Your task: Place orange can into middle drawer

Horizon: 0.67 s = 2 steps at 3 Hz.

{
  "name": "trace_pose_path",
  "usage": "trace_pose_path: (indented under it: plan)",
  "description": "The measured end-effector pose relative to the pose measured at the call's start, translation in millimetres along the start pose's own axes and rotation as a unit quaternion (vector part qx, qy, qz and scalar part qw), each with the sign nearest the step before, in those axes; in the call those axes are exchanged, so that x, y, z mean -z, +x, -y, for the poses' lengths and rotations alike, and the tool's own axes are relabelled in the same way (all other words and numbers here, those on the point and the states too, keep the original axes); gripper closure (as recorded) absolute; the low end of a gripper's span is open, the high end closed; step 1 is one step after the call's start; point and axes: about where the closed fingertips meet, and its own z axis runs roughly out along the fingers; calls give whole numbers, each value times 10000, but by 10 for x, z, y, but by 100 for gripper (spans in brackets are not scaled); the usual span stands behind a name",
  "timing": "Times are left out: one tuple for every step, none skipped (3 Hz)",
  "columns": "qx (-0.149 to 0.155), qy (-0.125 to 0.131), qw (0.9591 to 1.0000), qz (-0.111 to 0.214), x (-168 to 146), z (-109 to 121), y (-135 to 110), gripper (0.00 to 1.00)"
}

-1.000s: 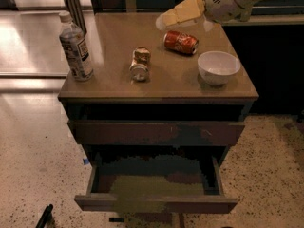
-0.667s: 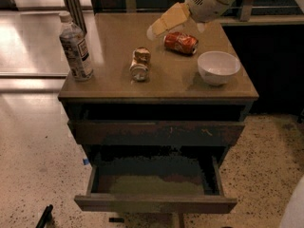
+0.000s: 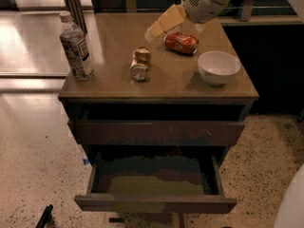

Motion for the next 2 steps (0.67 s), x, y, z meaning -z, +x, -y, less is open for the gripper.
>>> trace_pose_path:
  plan:
    - [-221,42,9995,224,-16,61,65,0]
    - [-393,-142,9983,410,-232,95,28,0]
